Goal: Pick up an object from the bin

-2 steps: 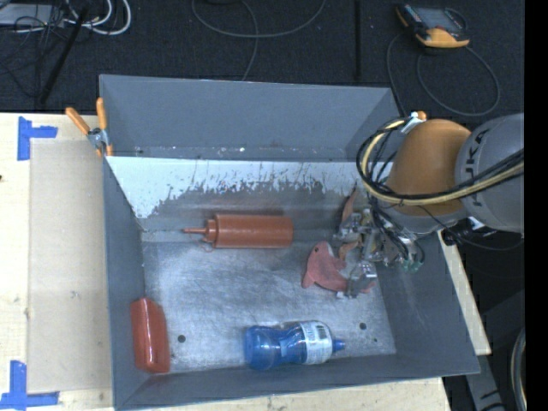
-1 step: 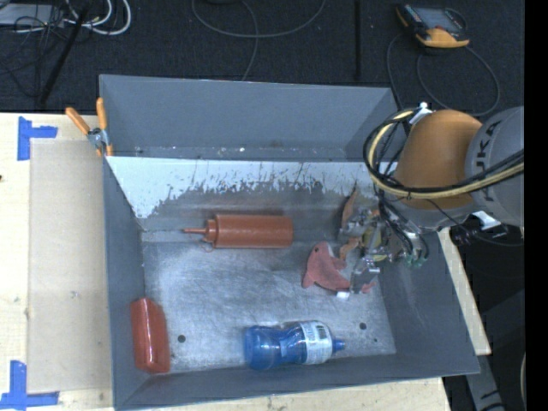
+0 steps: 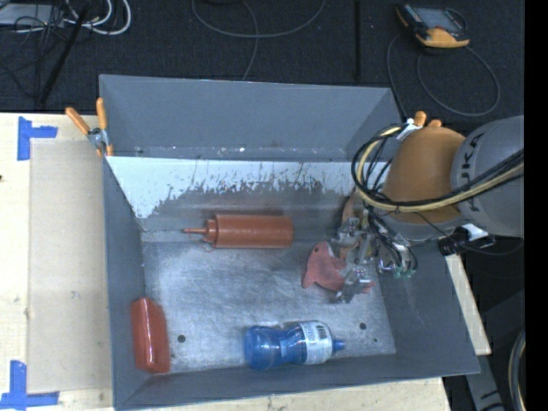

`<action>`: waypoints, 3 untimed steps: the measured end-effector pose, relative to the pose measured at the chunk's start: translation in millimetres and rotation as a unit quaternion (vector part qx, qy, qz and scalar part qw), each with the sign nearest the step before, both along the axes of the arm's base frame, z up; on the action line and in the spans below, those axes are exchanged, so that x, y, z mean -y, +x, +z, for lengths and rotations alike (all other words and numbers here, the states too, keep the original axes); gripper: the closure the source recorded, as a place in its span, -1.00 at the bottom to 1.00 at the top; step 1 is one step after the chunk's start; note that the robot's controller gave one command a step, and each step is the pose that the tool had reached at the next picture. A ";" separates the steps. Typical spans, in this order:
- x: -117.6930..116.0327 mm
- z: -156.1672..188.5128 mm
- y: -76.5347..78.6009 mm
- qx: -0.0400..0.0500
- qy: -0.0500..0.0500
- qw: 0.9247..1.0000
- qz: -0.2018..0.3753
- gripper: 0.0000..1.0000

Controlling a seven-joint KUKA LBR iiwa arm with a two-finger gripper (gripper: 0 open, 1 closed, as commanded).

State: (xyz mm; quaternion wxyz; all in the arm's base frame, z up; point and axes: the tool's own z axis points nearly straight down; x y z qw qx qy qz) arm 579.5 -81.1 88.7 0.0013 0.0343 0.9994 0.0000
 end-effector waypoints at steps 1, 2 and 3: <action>1.2 -13.7 3.3 0.006 0.001 0.994 -0.110 1.00; 1.2 -13.7 3.3 0.006 0.001 0.994 -0.109 1.00; 0.9 -11.2 2.4 0.004 0.001 0.994 -0.109 1.00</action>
Offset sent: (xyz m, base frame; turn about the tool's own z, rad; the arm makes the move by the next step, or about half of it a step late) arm 0.0000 0.0000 0.0000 0.0000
